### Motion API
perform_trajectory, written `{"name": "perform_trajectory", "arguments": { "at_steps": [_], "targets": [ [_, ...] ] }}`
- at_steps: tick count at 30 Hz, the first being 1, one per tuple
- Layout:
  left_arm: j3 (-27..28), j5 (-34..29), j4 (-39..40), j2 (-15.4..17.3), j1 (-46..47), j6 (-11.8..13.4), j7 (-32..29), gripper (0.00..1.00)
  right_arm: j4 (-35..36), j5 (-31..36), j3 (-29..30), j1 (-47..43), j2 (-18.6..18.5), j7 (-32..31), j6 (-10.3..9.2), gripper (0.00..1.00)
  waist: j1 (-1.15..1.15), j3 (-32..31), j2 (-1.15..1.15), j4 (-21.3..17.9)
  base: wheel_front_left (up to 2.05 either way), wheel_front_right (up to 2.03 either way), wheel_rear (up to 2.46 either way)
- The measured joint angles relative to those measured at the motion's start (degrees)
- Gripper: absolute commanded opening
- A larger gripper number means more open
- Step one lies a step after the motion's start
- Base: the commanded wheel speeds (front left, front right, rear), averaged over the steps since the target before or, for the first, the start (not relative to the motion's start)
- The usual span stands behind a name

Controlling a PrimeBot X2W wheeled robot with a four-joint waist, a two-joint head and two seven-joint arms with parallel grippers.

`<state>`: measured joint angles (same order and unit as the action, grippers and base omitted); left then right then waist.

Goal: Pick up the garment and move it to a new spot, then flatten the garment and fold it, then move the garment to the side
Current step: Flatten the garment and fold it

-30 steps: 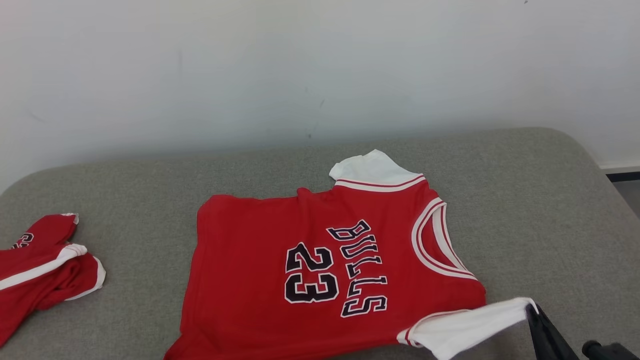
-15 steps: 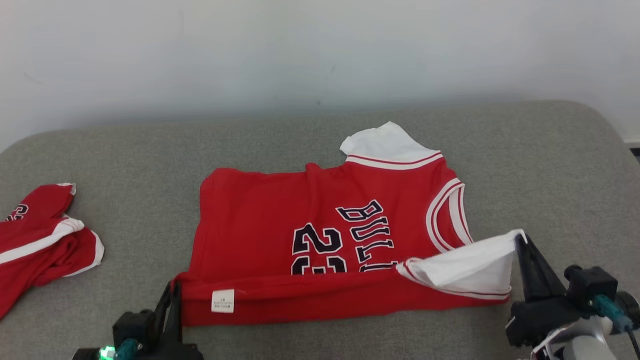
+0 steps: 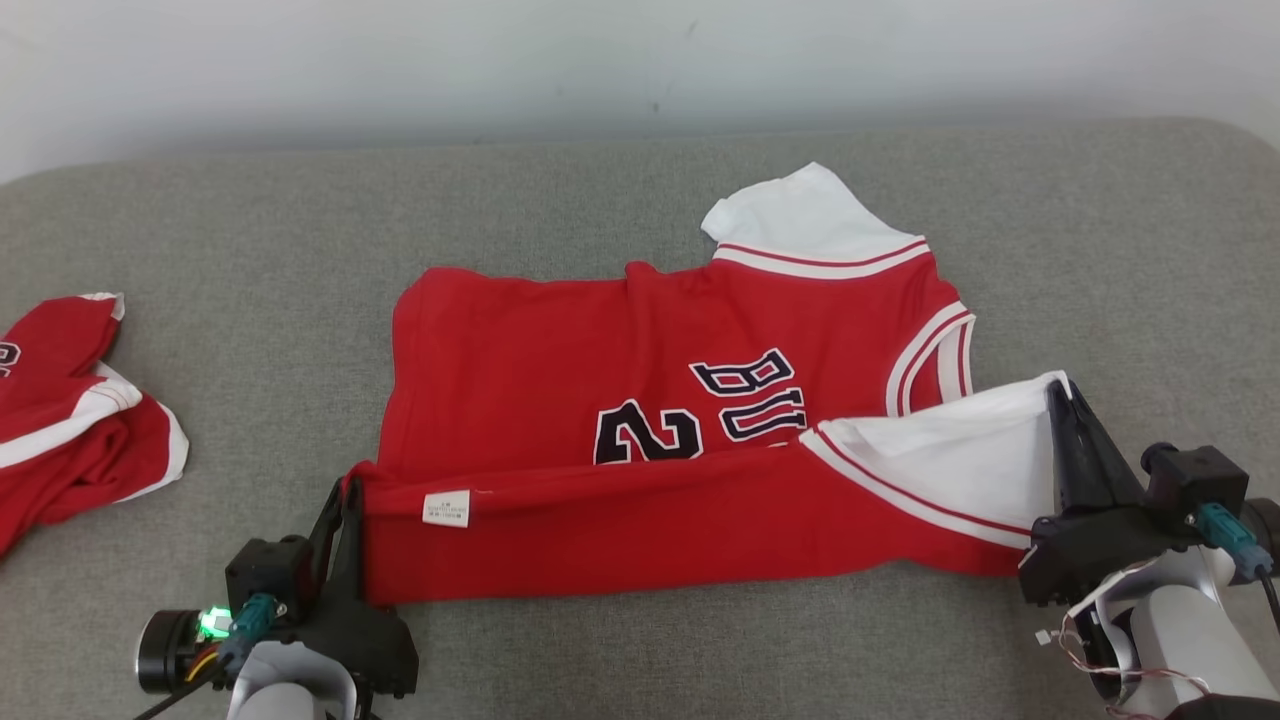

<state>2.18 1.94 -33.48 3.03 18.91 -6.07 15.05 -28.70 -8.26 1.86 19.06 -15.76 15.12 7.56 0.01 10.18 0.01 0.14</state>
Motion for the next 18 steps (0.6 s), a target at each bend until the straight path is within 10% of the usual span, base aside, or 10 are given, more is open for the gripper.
{"name": "perform_trajectory", "arguments": {
  "at_steps": [5, 7, 8, 18],
  "targets": [
    [-0.1, -0.3, 0.5, 0.0, 1.5, 0.0, 0.0, 0.0, -1.8, 0.5, -0.1, 1.9, 0.4, 0.0, 0.0, 0.0, 0.0, 1.5, 0.0, 0.1, 0.0, 0.0, 0.0],
    [0.1, -0.3, 1.1, 0.0, 1.6, 0.3, 0.0, 1.0, -1.7, 0.5, -0.1, 2.2, 0.8, 0.0, 0.0, 0.76, 0.0, 1.9, 0.0, 0.2, 0.0, 0.0, 0.0],
    [0.2, -0.3, 1.6, 0.0, 1.4, 0.3, 0.0, 1.0, -0.9, 0.2, 0.0, 2.3, 1.0, 0.0, 0.0, 1.0, 0.0, 2.1, 0.0, 0.2, 0.0, 0.0, 0.0],
    [0.3, 2.7, 7.1, -0.1, -7.9, 1.3, 0.0, 1.0, 7.0, -2.4, 2.5, -6.8, 1.8, 0.0, 0.0, 1.0, -0.01, 1.6, 0.0, 0.8, 0.0, 0.0, 0.0]
  ]
}}
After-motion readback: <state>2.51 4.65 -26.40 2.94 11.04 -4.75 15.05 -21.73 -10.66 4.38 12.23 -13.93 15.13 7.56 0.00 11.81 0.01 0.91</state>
